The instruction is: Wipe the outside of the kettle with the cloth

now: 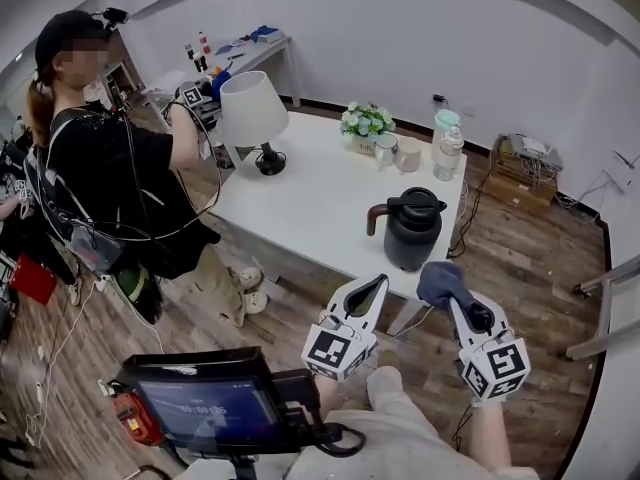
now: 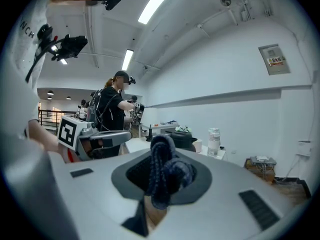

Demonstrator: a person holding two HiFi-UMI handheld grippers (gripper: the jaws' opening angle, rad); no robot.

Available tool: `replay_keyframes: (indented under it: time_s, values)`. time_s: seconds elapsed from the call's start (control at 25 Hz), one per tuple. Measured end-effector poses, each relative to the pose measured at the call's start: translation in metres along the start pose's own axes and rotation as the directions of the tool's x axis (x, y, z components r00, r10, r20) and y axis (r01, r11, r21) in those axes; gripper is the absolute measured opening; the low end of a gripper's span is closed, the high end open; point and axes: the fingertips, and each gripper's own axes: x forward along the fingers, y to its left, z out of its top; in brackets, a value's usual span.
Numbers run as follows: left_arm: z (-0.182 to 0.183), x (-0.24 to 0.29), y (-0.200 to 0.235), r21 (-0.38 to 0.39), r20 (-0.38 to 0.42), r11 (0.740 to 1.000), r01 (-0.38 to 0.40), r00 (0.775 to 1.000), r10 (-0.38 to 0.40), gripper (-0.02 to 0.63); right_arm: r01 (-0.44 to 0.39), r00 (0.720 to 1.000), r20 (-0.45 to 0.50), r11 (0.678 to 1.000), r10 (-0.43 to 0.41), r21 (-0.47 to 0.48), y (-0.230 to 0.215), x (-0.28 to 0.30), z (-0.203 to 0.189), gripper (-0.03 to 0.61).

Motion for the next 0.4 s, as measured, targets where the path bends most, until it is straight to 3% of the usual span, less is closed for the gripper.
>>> replay_keyframes:
  time_s: [0.4]
  values:
    - [0.006,-0.024,-0.002,-0.002,0.005,1.000,-0.028,1.000,0.028,0.008,-0.002,1.000,0.002,1.000,0.002,-0.010,0.016,-0.010,0.002,0.063]
